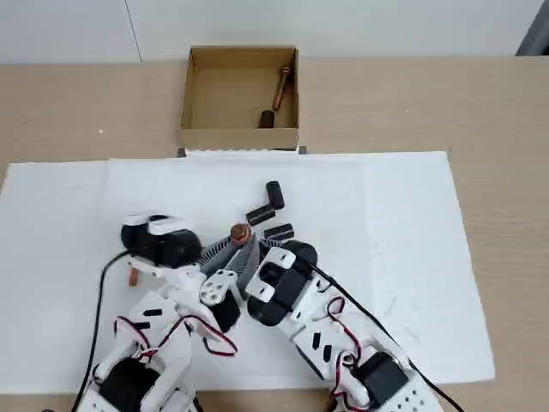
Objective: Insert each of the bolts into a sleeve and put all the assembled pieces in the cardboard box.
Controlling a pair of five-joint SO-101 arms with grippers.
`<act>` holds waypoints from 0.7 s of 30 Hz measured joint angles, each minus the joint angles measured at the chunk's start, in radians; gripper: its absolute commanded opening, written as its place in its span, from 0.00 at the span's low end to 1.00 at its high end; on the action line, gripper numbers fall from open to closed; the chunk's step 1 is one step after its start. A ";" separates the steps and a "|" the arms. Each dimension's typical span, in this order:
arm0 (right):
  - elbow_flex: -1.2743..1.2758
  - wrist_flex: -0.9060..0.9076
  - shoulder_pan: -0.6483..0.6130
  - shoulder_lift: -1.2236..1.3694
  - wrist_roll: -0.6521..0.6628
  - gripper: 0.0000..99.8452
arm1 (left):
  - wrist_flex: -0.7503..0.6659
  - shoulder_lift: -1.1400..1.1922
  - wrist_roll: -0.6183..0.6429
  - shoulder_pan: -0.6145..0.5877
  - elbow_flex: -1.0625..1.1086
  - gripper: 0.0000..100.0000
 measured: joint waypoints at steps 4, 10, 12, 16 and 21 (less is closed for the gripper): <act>0.002 0.000 -0.002 0.002 0.000 0.00 | 0.018 -0.003 -0.008 0.000 0.002 0.01; 0.002 0.000 -0.002 0.002 0.000 0.00 | 0.023 -0.003 -0.008 -0.028 0.002 0.17; 0.002 0.000 -0.002 0.002 0.000 0.00 | 0.025 -0.003 -0.026 -0.037 0.005 0.18; 0.002 0.000 -0.002 0.002 0.000 0.00 | 0.029 -0.003 -0.060 -0.046 0.005 0.18; -0.003 -0.002 -0.005 0.000 0.000 0.00 | 0.051 0.006 -0.074 -0.060 -0.012 0.18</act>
